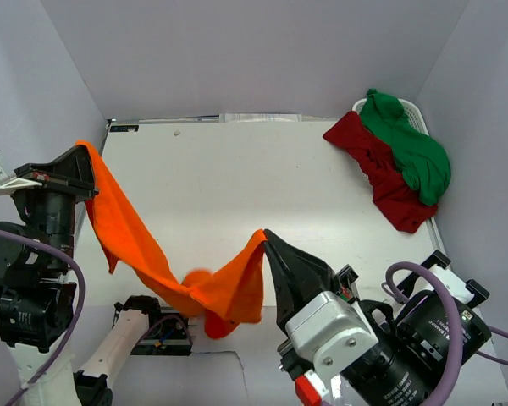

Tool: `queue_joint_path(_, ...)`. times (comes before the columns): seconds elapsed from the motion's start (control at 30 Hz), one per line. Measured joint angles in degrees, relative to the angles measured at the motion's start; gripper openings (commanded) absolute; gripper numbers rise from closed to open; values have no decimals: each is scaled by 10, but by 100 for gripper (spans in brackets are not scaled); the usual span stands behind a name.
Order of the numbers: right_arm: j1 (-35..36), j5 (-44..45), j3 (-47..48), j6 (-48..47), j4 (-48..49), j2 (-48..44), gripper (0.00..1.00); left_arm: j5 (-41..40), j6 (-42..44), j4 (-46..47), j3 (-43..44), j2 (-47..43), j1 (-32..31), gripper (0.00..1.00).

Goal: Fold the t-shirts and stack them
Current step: Flatten out the tshirt

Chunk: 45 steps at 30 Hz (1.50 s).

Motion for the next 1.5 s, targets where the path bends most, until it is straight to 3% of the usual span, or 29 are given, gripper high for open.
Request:
queue_joint_path(0.2, -47, 23, -143, -26, 97, -90, 8, 8, -3, -8, -17, 2, 0, 0)
queue_joint_path(0.4, -269, 47, -287, 21, 124, -171, 8, 36, -15, -6, -59, 31, 0, 0)
queue_joint_path(0.67, -328, 40, -328, 68, 129, -260, 8, 72, -29, -7, -78, 81, 0, 0)
queue_joint_path(0.77, -411, 26, -329, 134, 96, -259, 8, 82, -30, -7, -78, 83, 0, 0)
queue_joint_path(0.8, -464, 14, -318, 231, 12, -251, 8, 84, -31, -7, -78, 82, 0, 0)
queue_joint_path(0.83, -532, -9, -268, 339, -134, -225, 8, 85, -30, -7, -78, 80, 0, 0)
queue_joint_path(0.9, -692, -150, -91, 544, -388, -132, 8, 86, -30, -7, -78, 75, 0, 0)
queue_joint_path(0.93, -776, -216, -48, 629, -480, -96, 8, 86, -30, -7, -78, 73, 0, 0)
queue_joint_path(1.07, -1032, -474, -85, 859, -726, -52, 8, 83, -24, -6, -75, 70, -1, 0)
queue_joint_path(1.17, -1160, -598, -116, 961, -833, -50, 8, 78, -17, -7, -75, 83, -1, 0)
queue_joint_path(1.23, -1209, -652, -111, 1001, -861, -50, 8, 76, -12, -7, -75, 101, -3, 0)
queue_joint_path(1.5, -1244, -803, -104, 1074, -868, -51, 8, 64, -13, -19, 0, 276, -3, 0)
